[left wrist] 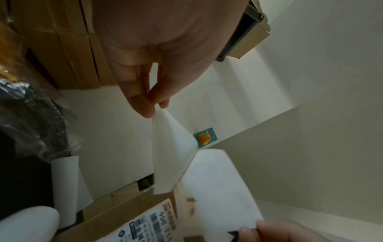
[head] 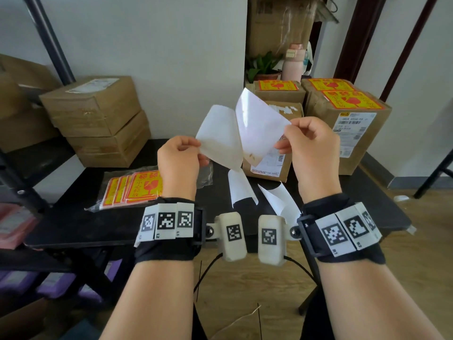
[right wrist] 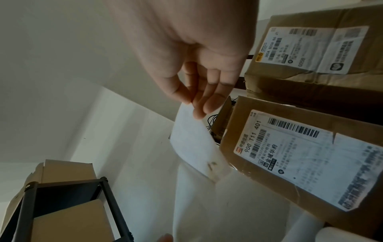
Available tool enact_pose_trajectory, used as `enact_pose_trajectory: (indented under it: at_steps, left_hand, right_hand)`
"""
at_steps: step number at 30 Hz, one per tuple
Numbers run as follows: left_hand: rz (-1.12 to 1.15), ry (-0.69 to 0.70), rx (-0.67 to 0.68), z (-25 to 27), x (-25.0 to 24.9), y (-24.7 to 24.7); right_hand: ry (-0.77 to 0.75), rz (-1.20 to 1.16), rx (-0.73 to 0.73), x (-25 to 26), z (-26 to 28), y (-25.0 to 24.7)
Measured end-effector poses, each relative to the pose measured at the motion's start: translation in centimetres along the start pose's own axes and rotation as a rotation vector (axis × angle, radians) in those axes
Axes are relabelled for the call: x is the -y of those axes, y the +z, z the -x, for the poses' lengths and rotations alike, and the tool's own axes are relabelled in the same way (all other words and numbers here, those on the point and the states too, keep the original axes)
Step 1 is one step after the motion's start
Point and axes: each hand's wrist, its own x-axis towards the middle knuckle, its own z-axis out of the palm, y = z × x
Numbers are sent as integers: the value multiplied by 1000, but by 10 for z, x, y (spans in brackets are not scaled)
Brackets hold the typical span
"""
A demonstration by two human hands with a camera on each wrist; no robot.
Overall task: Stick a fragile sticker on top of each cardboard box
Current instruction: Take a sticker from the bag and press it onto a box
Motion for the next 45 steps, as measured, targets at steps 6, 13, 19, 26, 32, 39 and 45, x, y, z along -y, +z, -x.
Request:
enact_pose_trajectory:
  at_steps: [6,13,19,26,32,39,45]
  left_hand:
    - [-15,-34,-70,-20,15,3]
    - [-147,16,-53,-35,35,19]
    - [-184,53,137,-40,34,36]
    - [-334,212,289,-40,13,45]
    - [-321,452,238,-24,-20,46]
    - [-580,765,211,1,-27,51]
    - [-669,763,159,8,-28,48]
  right_hand:
    - [-1,-19,-95,-4,-7,3]
    - [-6,-17,-93,-14,-12,9]
    - [-8,-22,-67,-22,-16,16]
    - [-17,48,-37,-26,-19,21]
    - [-64,77,-18,-19,-27,23]
    - [-104,59,30,-2,-31,28]
    - [-140,95,45,6,-30,23]
